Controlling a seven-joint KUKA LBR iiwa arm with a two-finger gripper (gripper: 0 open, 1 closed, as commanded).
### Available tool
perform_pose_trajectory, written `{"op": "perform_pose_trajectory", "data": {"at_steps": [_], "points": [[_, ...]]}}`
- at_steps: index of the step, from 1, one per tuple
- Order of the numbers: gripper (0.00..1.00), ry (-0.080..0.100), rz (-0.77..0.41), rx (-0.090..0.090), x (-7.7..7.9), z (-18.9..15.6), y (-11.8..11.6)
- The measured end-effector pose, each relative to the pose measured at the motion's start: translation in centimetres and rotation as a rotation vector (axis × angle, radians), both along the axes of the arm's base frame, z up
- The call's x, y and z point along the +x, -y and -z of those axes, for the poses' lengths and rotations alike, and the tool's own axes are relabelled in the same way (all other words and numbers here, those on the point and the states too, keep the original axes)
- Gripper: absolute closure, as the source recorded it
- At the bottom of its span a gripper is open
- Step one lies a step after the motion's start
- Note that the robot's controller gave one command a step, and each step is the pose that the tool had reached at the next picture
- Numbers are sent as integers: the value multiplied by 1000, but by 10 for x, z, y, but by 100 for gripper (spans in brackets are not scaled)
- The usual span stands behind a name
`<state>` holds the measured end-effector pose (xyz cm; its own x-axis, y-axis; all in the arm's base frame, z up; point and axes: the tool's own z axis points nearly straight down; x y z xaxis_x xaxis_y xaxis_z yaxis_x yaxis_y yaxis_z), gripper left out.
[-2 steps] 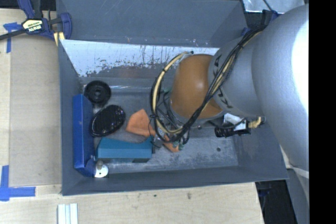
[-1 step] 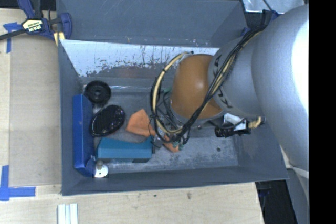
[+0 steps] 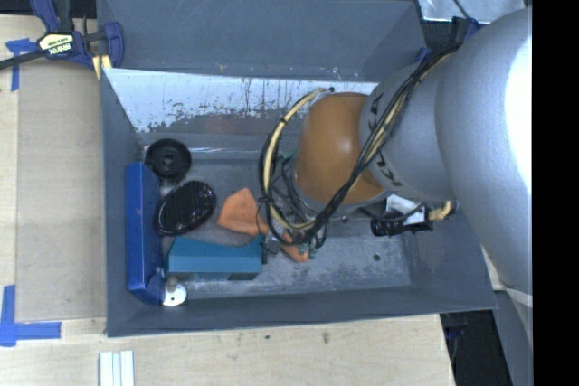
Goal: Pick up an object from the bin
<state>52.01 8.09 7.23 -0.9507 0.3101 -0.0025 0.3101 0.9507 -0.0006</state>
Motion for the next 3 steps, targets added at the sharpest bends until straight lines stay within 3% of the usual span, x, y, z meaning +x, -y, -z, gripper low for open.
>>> {"op": "perform_pose_trajectory", "data": {"at_steps": [3], "points": [[100,-7,-2,0,-2,-54,1]]}}
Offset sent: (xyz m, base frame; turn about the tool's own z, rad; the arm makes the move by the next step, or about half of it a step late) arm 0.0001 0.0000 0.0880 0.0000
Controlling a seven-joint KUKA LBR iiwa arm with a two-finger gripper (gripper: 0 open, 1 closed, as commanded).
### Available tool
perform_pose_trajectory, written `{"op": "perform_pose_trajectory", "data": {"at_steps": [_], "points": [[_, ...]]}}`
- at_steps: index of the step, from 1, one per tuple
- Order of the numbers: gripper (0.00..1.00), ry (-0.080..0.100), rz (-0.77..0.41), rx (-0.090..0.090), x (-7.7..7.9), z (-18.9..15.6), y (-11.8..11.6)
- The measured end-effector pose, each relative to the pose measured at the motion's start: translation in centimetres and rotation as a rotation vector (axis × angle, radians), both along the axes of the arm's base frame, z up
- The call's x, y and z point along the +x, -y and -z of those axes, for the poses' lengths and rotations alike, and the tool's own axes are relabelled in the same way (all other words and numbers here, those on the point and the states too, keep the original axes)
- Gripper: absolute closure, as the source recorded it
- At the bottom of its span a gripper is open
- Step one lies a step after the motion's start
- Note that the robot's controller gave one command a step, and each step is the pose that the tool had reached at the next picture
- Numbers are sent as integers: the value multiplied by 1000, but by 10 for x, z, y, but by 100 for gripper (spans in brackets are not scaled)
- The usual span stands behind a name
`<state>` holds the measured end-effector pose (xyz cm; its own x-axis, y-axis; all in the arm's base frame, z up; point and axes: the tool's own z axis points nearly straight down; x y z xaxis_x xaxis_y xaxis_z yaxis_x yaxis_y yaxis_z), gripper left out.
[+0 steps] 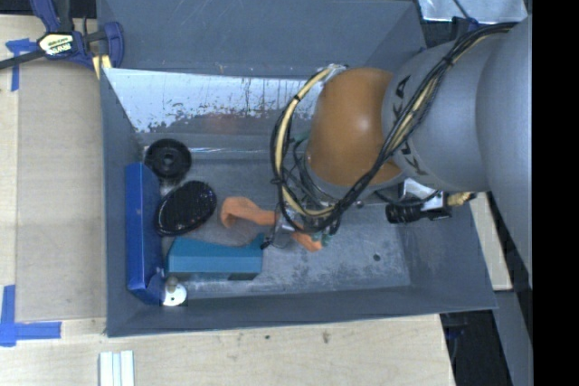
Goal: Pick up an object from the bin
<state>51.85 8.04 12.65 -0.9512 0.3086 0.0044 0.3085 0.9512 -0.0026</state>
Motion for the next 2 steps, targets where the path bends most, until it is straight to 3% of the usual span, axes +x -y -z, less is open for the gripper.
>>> {"op": "perform_pose_trajectory", "data": {"at_steps": [2], "points": [[100,7,-1,1,2,-36,0]]}}
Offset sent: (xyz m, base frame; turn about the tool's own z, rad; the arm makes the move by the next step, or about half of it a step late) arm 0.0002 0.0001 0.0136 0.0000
